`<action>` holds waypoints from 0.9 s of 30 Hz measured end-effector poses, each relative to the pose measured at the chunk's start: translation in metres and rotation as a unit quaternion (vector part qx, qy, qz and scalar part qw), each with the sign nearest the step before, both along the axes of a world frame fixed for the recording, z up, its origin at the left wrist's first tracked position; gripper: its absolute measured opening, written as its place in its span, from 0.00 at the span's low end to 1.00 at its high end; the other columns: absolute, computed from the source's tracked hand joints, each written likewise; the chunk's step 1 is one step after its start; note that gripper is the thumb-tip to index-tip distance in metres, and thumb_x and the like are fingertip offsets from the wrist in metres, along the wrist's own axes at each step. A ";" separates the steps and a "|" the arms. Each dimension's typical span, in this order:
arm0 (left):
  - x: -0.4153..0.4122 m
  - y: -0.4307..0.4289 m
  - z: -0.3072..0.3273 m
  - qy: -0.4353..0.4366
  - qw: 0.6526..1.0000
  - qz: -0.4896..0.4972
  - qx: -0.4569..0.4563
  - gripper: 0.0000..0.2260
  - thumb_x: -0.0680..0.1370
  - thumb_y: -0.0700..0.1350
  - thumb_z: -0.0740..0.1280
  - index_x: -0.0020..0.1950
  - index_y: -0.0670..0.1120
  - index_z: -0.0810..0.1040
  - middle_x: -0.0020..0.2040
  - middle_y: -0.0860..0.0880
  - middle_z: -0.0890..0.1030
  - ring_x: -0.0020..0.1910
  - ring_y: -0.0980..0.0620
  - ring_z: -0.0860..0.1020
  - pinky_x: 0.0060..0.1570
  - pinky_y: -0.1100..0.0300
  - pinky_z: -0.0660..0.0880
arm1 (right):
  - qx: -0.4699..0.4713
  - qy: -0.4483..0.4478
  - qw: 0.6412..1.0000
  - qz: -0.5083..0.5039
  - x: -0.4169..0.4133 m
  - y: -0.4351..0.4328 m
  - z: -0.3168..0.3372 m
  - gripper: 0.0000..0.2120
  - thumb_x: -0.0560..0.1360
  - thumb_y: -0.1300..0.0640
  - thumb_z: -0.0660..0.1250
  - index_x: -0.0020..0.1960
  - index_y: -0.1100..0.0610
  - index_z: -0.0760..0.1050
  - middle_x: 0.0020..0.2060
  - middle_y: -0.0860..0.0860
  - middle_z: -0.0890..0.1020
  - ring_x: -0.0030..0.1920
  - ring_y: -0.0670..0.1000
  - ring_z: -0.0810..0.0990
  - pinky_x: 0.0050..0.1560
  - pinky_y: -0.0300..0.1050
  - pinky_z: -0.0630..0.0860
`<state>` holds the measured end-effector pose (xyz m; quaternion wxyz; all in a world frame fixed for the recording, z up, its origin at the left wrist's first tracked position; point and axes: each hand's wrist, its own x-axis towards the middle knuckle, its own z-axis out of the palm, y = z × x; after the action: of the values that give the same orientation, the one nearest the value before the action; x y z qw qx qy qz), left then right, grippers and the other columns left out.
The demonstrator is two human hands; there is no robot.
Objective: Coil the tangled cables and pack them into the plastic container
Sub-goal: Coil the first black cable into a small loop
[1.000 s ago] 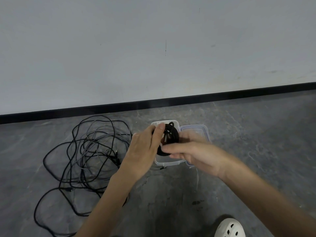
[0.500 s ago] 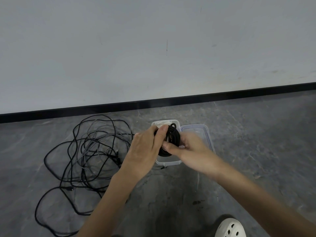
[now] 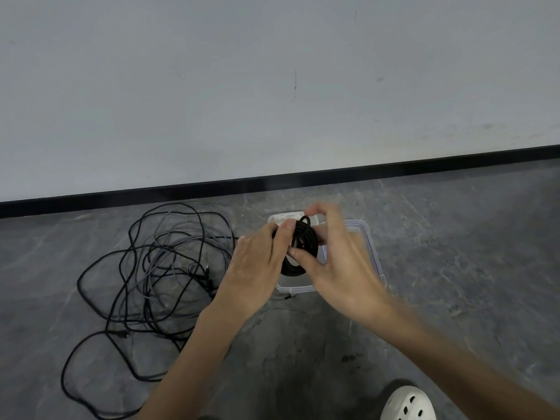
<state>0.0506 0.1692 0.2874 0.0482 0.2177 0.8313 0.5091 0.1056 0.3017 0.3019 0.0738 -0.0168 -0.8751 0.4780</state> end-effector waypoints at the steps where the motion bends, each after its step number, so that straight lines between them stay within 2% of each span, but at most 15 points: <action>1: -0.001 0.000 -0.001 -0.002 1.000 0.003 -0.006 0.19 0.80 0.58 0.52 0.37 0.50 0.73 0.26 0.55 0.71 0.27 0.63 0.74 0.29 0.73 0.66 | -0.002 0.003 1.000 0.005 0.000 0.000 0.000 0.22 0.76 0.57 0.69 0.59 0.43 0.58 0.42 0.49 0.83 0.42 0.49 0.83 0.44 0.52 0.81; 3: -0.002 -0.001 -0.003 -0.002 1.000 0.011 -0.014 0.18 0.81 0.56 0.53 0.38 0.49 0.74 0.25 0.55 0.71 0.26 0.62 0.73 0.29 0.72 0.66 | -0.009 0.003 1.000 0.007 0.000 0.000 0.001 0.21 0.77 0.57 0.68 0.59 0.44 0.58 0.42 0.49 0.83 0.43 0.48 0.83 0.45 0.51 0.81; 6: 0.000 0.000 -0.002 -0.007 1.000 0.015 -0.010 0.18 0.78 0.59 0.52 0.37 0.51 0.72 0.25 0.54 0.71 0.25 0.61 0.73 0.29 0.71 0.66 | -0.009 -0.002 1.000 0.015 0.000 -0.001 0.001 0.21 0.77 0.57 0.67 0.62 0.46 0.59 0.44 0.47 0.83 0.44 0.46 0.82 0.47 0.50 0.81; 9: 0.000 0.000 0.000 -0.007 1.000 0.016 -0.010 0.20 0.77 0.61 0.50 0.36 0.51 0.72 0.23 0.55 0.70 0.25 0.61 0.72 0.29 0.71 0.66 | 0.046 0.016 0.999 0.024 0.001 0.000 0.002 0.20 0.79 0.56 0.65 0.63 0.46 0.57 0.44 0.48 0.82 0.41 0.48 0.82 0.41 0.50 0.81; 11: 0.000 0.001 0.001 0.001 1.000 0.015 -0.014 0.21 0.78 0.60 0.50 0.38 0.49 0.75 0.24 0.55 0.71 0.26 0.61 0.73 0.30 0.72 0.66 | 0.093 0.038 0.995 0.021 0.002 0.000 0.003 0.19 0.79 0.56 0.64 0.61 0.45 0.56 0.44 0.49 0.82 0.38 0.47 0.81 0.36 0.48 0.80; 13: 0.000 0.002 0.001 0.007 1.000 0.018 -0.018 0.19 0.81 0.57 0.52 0.38 0.51 0.74 0.24 0.56 0.73 0.28 0.62 0.74 0.31 0.72 0.66 | 0.118 0.054 0.992 0.003 0.002 -0.001 0.004 0.18 0.78 0.55 0.65 0.57 0.46 0.57 0.44 0.51 0.80 0.37 0.48 0.80 0.33 0.48 0.79; 16: 0.000 0.003 0.002 0.029 0.999 0.026 -0.028 0.17 0.84 0.50 0.54 0.35 0.54 0.68 0.26 0.64 0.74 0.27 0.62 0.73 0.31 0.71 0.66 | 0.230 0.127 0.963 -0.064 0.003 -0.001 0.005 0.18 0.72 0.55 0.73 0.52 0.54 0.66 0.43 0.53 0.78 0.42 0.51 0.77 0.36 0.44 0.76; 19: 0.001 0.003 0.001 0.051 0.997 0.035 -0.042 0.16 0.83 0.52 0.53 0.35 0.57 0.67 0.25 0.57 0.72 0.27 0.59 0.72 0.30 0.69 0.66 | 0.300 0.166 0.935 -0.085 0.002 -0.003 0.004 0.10 0.69 0.56 0.75 0.44 0.60 0.78 0.44 0.54 0.79 0.46 0.54 0.75 0.40 0.45 0.76; 24: 0.001 0.004 -0.002 0.063 0.995 0.058 -0.056 0.17 0.79 0.57 0.50 0.41 0.50 0.73 0.27 0.56 0.71 0.28 0.55 0.74 0.33 0.67 0.68 | 0.293 0.124 0.944 -0.080 0.002 -0.008 0.000 0.05 0.70 0.59 0.74 0.43 0.59 0.82 0.44 0.55 0.79 0.47 0.56 0.76 0.42 0.46 0.74; 27: 0.000 0.004 -0.002 0.086 0.992 0.040 -0.089 0.20 0.80 0.55 0.50 0.47 0.44 0.78 0.29 0.56 0.70 0.29 0.51 0.74 0.34 0.59 0.70 | 0.261 0.085 0.958 -0.087 0.001 -0.009 0.000 0.05 0.73 0.58 0.72 0.45 0.60 0.81 0.47 0.55 0.78 0.50 0.54 0.73 0.46 0.43 0.71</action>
<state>0.0503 0.1728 0.2852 -0.0246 0.2221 0.8824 0.4140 0.1069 0.2924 0.3016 0.1906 -0.0320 -0.9551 0.2245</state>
